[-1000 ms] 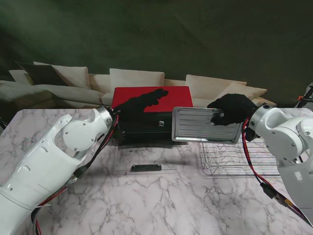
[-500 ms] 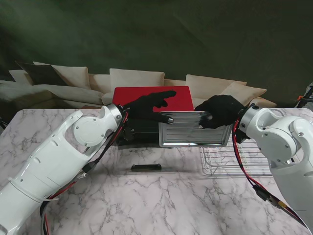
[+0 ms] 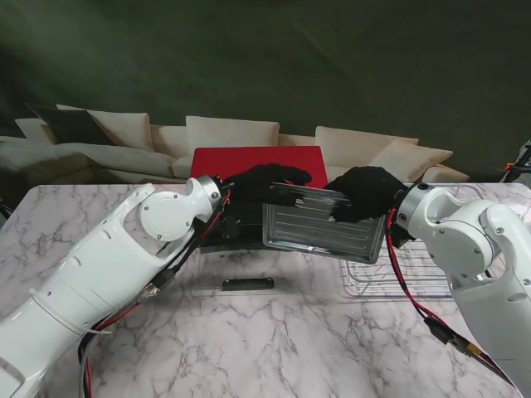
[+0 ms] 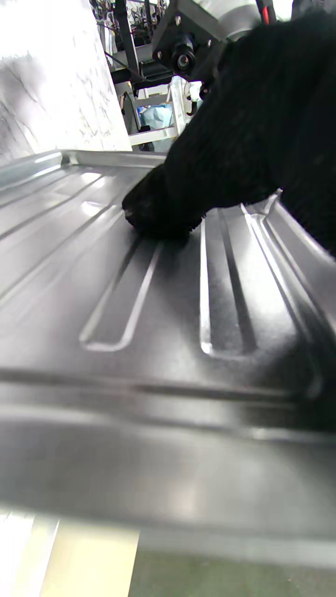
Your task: Slide the trays into the oven
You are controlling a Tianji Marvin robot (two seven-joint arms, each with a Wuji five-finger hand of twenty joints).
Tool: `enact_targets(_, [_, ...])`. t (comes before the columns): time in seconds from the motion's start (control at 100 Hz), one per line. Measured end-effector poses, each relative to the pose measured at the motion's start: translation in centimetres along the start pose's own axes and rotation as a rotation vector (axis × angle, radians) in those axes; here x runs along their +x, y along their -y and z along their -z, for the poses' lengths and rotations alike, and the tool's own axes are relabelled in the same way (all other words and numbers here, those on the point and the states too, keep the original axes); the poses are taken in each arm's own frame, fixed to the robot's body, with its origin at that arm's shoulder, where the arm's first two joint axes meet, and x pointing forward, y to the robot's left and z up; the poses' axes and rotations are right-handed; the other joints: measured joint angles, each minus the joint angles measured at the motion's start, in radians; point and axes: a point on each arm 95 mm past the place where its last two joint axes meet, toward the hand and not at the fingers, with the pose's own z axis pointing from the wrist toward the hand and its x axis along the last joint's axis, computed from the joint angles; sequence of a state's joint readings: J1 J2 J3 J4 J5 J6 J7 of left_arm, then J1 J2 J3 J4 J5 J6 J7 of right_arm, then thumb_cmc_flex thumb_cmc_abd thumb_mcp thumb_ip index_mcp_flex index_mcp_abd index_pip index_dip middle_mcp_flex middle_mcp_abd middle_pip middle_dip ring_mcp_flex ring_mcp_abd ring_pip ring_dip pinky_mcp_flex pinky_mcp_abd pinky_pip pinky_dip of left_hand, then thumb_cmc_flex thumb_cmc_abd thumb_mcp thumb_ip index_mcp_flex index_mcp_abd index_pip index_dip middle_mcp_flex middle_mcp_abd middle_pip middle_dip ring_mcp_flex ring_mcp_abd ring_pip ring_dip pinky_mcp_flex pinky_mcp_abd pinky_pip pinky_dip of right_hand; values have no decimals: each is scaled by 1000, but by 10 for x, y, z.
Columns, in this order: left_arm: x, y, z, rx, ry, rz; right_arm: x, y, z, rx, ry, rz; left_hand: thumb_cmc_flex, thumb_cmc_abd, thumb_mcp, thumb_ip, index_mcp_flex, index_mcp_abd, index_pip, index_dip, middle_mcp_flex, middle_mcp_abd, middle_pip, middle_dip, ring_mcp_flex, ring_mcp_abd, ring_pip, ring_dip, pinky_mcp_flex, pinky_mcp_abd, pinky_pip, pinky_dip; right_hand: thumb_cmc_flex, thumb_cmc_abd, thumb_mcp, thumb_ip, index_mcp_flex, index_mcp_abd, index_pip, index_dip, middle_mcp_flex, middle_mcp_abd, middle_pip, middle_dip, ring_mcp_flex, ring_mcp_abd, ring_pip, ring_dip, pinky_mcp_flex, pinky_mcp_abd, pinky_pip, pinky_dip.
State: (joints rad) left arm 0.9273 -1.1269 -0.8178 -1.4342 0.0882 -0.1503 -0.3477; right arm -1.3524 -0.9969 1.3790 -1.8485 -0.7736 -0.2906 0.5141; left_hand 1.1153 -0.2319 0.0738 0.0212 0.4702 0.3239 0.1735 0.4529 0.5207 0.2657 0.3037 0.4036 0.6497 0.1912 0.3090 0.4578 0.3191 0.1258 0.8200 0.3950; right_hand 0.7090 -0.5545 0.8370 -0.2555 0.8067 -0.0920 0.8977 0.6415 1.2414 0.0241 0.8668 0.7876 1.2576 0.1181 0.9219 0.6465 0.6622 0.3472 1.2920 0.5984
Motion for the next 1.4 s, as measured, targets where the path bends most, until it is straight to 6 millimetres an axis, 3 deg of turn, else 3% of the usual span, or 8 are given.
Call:
enact_targets(0.05, [1,-1,-1,0,3,4,0,1,-1,-1,-1,-1,25,0,8,-4,56,-36,43,37,58,-23,12,-13,53,-13,0,-10,49,-8,27,0,9,10,1,0,0,19,0,0,0,0,0,0,0,0,0,0,0,0,0,0])
enact_targets(0.14, [1,-2,-3,14,18,-6,1,2,-2,-11,3,-2,27,-14,79,-76,172,-97,110,62,169,-47,11,-14,151,-27,10,-39,140,-9,74,0,10,28,13,0,1,55,0,-11,0,0,0,0,0,0,0,0,0,0,0,0])
enact_targets(0.33, [4,-8,-2,3,46,31,2,7,-4,-11,9,9,41,-35,173,-83,370,-177,281,88,312,-59,13,32,250,-17,96,-28,241,19,165,0,10,37,14,0,10,56,0,-27,0,0,0,-1,0,0,-40,-1,0,0,0,0])
enact_targets(0.64, [5,-11,5,-52,128,104,4,16,-4,-22,1,-16,39,-56,225,-86,371,-149,303,152,407,-21,48,130,332,36,199,46,313,91,274,-12,7,50,-15,0,-61,4,17,-268,-47,-12,-23,-76,-4,0,-197,-22,-36,0,0,0])
enact_targets(0.74, [5,-11,7,-66,136,137,4,17,-2,-20,-10,-23,39,-69,245,-97,389,-135,304,152,420,-7,51,129,345,42,199,46,324,103,287,-13,-103,51,-14,15,-122,-29,15,-303,-121,-12,-55,-99,-69,0,-262,-32,-54,0,-1,0])
enact_targets(0.93, [4,-12,11,-78,146,144,1,22,0,-48,-21,-43,39,-69,257,-101,391,-126,304,156,432,-6,46,130,359,43,217,44,338,103,314,-13,-309,55,-10,109,-122,-30,-181,-202,-283,3,-116,-157,-202,5,-374,-71,-97,-1,-12,0])
enact_targets(1.03, [1,-13,14,-72,154,156,0,24,1,-91,-15,-68,39,-69,267,-101,391,-113,304,164,432,-6,46,132,359,43,229,44,340,103,329,-13,-383,60,-27,118,-218,-12,-240,-189,-427,27,-168,-196,-321,13,-425,-102,-178,-3,-46,-1])
enact_targets(1.4, [-6,-14,29,-45,159,173,-14,18,17,-285,76,-92,39,-69,276,-101,392,-99,304,175,443,-4,48,142,360,43,231,44,341,103,329,-13,-420,194,-232,139,-499,120,-388,-217,-912,98,-265,-458,-729,23,-584,-299,-440,-23,-221,-83])
